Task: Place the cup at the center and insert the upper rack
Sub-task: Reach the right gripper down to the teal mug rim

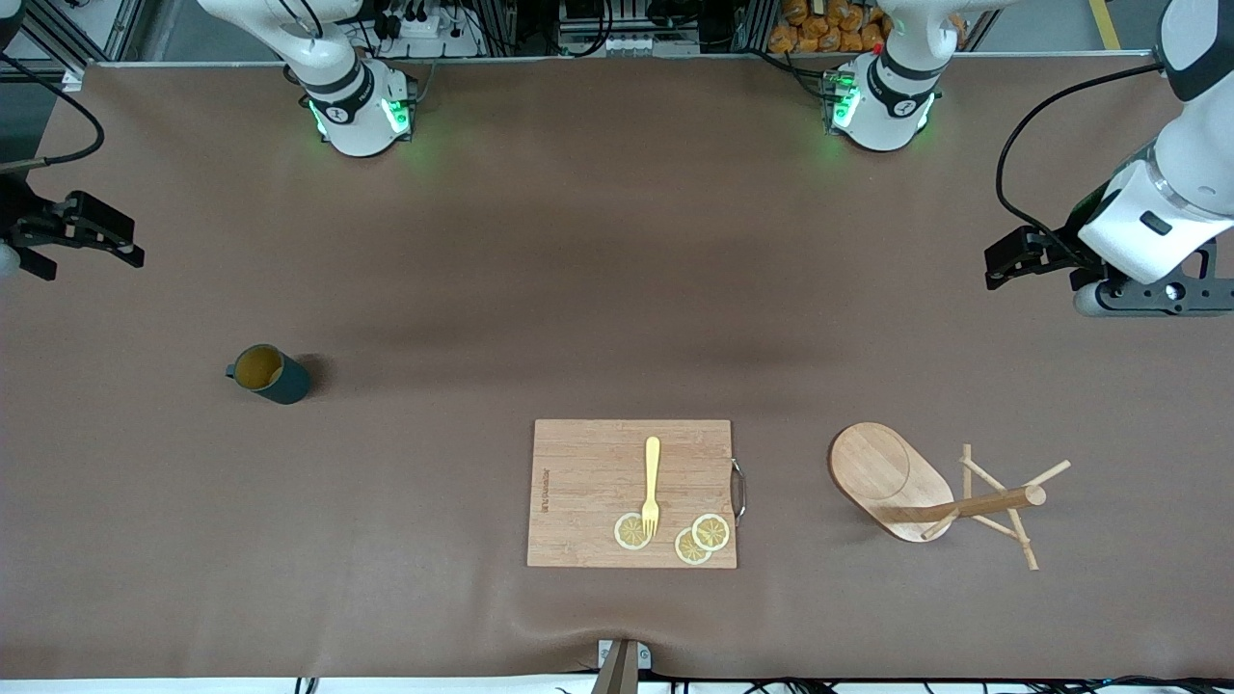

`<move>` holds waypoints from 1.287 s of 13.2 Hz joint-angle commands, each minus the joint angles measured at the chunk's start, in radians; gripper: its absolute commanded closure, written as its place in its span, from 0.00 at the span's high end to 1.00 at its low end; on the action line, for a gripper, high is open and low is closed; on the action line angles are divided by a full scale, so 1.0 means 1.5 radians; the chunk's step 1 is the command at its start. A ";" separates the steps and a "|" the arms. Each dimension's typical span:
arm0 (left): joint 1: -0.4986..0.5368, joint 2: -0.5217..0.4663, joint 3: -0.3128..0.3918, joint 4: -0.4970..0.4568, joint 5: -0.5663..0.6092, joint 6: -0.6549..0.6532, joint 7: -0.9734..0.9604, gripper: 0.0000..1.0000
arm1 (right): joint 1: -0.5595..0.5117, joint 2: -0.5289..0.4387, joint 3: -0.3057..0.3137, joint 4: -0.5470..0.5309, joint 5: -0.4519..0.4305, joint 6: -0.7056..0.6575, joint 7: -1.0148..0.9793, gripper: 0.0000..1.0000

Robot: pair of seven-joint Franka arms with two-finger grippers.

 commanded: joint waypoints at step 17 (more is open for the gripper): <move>0.005 0.005 -0.006 0.002 0.015 -0.027 -0.002 1.00 | 0.007 0.196 -0.020 -0.141 -0.007 0.283 0.009 1.00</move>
